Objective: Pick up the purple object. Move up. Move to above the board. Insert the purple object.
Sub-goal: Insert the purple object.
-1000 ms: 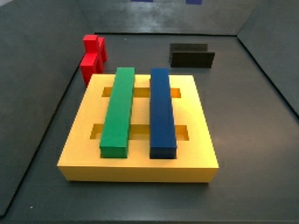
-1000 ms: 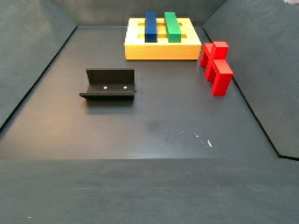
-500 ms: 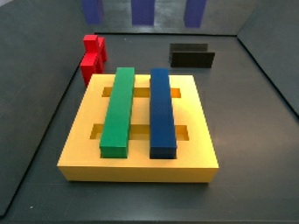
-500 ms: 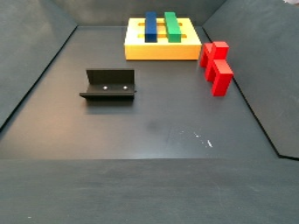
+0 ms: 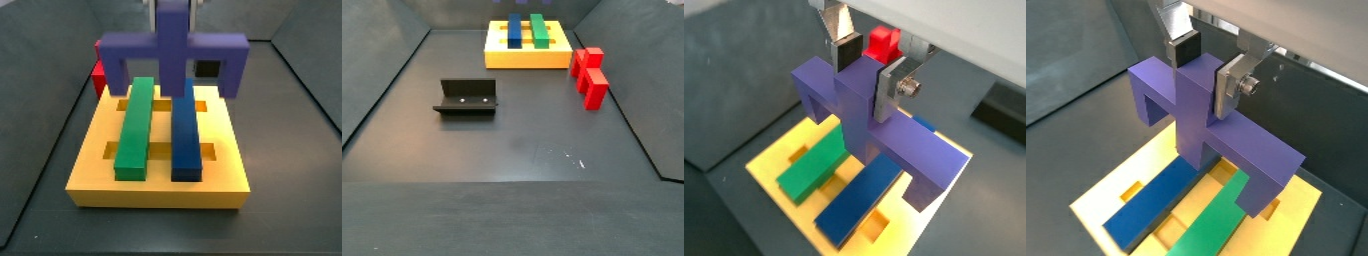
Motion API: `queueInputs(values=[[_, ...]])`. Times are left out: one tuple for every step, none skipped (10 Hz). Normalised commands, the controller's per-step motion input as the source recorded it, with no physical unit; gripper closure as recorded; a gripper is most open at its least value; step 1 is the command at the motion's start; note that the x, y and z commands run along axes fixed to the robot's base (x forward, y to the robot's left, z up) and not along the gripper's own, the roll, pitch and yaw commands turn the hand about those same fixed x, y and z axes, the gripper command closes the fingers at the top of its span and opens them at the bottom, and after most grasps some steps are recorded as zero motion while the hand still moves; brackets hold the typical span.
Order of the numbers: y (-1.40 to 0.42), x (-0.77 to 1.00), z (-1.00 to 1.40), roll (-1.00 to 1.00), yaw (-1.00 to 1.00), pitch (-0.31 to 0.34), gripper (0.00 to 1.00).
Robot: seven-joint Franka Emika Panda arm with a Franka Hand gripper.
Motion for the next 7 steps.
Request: queueInputs(values=[[-0.35, -0.05, -0.34, 0.02, 0.15, -0.14, 1.0], [-0.27, 0.0, -0.25, 0.02, 0.13, -0.073, 1.0], [-0.09, 0.0, -0.11, 0.01, 0.0, 0.0, 1.0], [-0.07, 0.0, -0.06, 0.01, 0.0, -0.003, 1.0], [-0.11, 0.03, -0.11, 0.0, 0.0, 0.0, 1.0], [-0.21, 0.01, -0.16, 0.03, 0.0, -0.007, 1.0], [-0.23, 0.02, -0.2, 0.03, 0.0, -0.027, 1.0]])
